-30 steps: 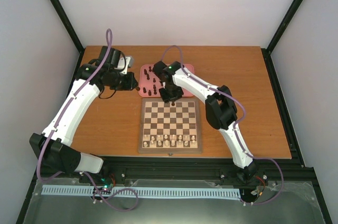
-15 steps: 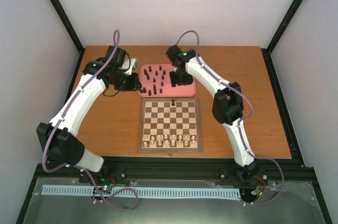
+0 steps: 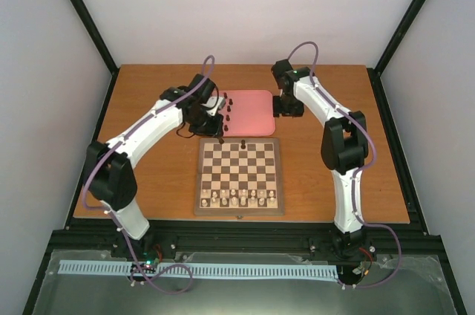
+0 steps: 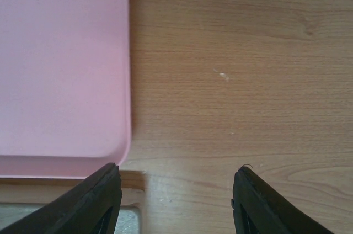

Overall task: Set up the chess pieces on the board
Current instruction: Place the chess piece on the chessboard.

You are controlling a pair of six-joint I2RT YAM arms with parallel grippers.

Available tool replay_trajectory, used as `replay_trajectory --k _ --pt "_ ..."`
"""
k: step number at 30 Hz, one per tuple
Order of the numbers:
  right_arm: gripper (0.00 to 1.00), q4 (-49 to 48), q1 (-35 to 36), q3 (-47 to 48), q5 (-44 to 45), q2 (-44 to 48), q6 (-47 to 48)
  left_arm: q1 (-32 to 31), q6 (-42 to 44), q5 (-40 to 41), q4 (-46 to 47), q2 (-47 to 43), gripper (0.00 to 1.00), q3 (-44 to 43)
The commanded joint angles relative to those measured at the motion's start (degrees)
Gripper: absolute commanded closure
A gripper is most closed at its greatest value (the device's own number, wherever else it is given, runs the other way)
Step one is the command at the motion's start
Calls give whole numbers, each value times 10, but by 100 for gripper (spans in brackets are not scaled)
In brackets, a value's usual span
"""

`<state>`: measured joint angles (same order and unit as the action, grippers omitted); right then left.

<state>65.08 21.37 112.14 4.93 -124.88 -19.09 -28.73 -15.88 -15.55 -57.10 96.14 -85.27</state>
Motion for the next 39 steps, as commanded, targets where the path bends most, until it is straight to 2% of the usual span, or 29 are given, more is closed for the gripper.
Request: replay_trajectory --k 1,6,10,15,22,30,39 --pt "44 -41 -25 -22 8 28 23 -22 -9 46 49 43 99 -19" --pt "43 -51 -44 -25 -3 29 32 -29 -18 88 130 77 99 -6" --pt "43 -53 -53 -26 -12 29 40 -38 -15 113 151 108 99 -24" --pt "43 -58 -64 -36 -20 34 45 -59 -3 139 147 139 99 -49" --pt "43 -72 -72 -65 -27 48 47 -91 -12 164 160 131 99 -17" --pt "43 -77 -73 -77 -36 55 43 -93 -12 183 148 120 99 0" --pt "43 -73 -73 -67 -37 49 46 -93 -15 169 150 125 99 4"
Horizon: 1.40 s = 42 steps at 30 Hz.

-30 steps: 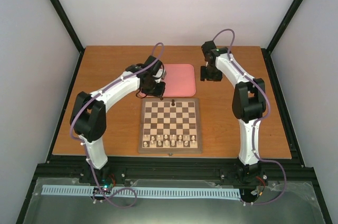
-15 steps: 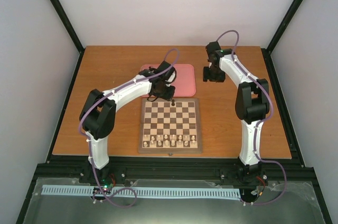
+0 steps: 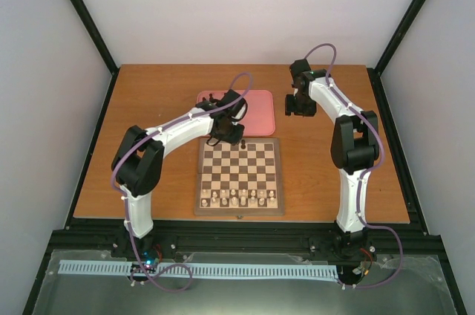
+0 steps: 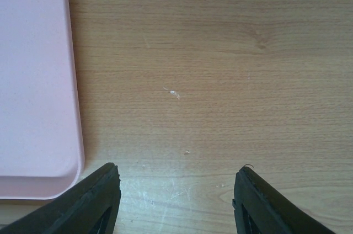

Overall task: Set up the chess pieces on the board
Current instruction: Place the chess piece on the chessboard.

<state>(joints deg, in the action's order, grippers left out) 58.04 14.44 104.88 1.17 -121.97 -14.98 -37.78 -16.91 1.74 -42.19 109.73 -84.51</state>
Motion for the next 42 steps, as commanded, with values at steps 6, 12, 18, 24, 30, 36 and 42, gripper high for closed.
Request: replay_trajectory --k 6,12,18,24,30,36,42 --pt "43 1 -3 9 -1 17 4 -3 -2 -10 -9 -9 99 -6" --pt "43 2 -3 8 -1 17 5 -3 -5 -15 -16 -10 99 -7" --pt "43 2 -3 6 -1 15 6 -3 -7 -19 -17 -3 99 -6" --pt "43 1 -4 7 -1 12 7 -3 -9 -29 -17 4 98 -8" --pt "43 2 -3 8 -4 8 8 -3 -10 -28 -18 15 96 -12" --pt "43 2 -3 7 -3 7 9 -3 -8 -20 -19 21 94 -14" --pt "43 4 -3 9 -6 6 10 -3 -8 -21 -20 23 85 -15"
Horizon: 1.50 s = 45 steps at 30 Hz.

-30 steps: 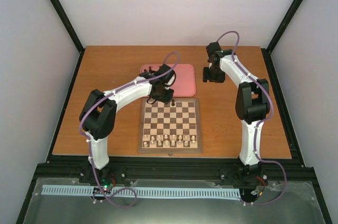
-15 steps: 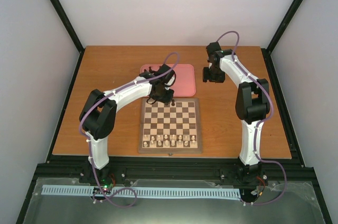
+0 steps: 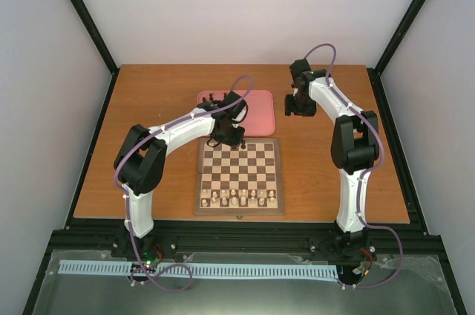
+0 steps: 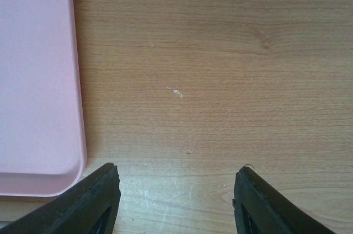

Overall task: Set up the chess pieces on the board
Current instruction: Place the chess piece on the chessboard.

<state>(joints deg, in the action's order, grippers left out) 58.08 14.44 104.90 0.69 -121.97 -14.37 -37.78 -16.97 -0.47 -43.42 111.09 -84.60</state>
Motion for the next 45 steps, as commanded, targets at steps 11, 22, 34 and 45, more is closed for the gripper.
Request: replay_trajectory --k 11,22,34,45 --pt "43 7 -3 12 -6 3 3 -3 -3 -4 -8 2 60 -16" --pt "43 10 -3 16 -7 2 1 -3 6 4 -17 -9 52 -21" --pt "43 20 -4 32 -7 3 0 -3 15 23 -53 -38 46 -55" --pt "42 33 -3 53 -4 5 3 0 31 79 -117 -73 22 -149"
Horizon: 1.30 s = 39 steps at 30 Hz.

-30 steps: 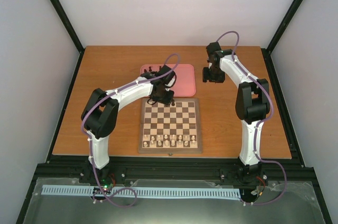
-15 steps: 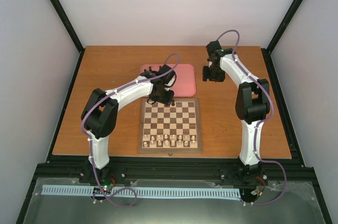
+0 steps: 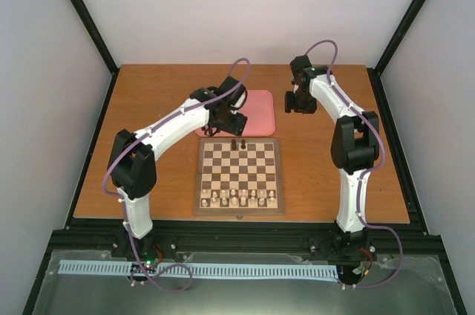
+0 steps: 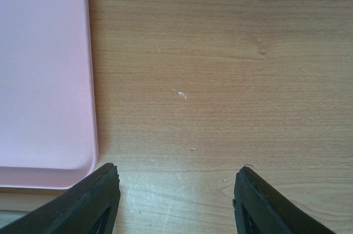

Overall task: Set up the chess pieces on the board
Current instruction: Place the chess piece on the chessboard, then pick up the chess piece from the storage box.

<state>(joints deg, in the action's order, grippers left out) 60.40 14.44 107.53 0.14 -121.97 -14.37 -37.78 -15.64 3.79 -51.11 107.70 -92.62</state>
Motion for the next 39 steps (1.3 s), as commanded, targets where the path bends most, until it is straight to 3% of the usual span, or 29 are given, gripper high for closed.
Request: replay_trajectory --k 1,5,14,18,25,29,34,39 --pt "42 12 -3 31 1 4 4 5 19 39 -46 -44 16 -83" --pt "42 18 -4 43 2 3 4 63 0 6 -57 -69 1 -114" --pt "38 49 16 125 16 -23 8 170 -14 -1 -47 -121 0 -87" --pt "30 71 41 201 22 -45 14 211 -21 -3 -42 -138 0 -65" --pt "30 56 108 212 10 -48 17 273 -42 -26 -27 -169 0 37" --pt "30 35 137 216 12 -57 11 277 -35 -39 -15 -177 0 88" --pt "30 29 140 228 -4 -74 -9 276 -34 -65 17 -146 3 132" --pt "30 33 140 230 11 -85 -1 268 -33 -69 38 -73 17 101"
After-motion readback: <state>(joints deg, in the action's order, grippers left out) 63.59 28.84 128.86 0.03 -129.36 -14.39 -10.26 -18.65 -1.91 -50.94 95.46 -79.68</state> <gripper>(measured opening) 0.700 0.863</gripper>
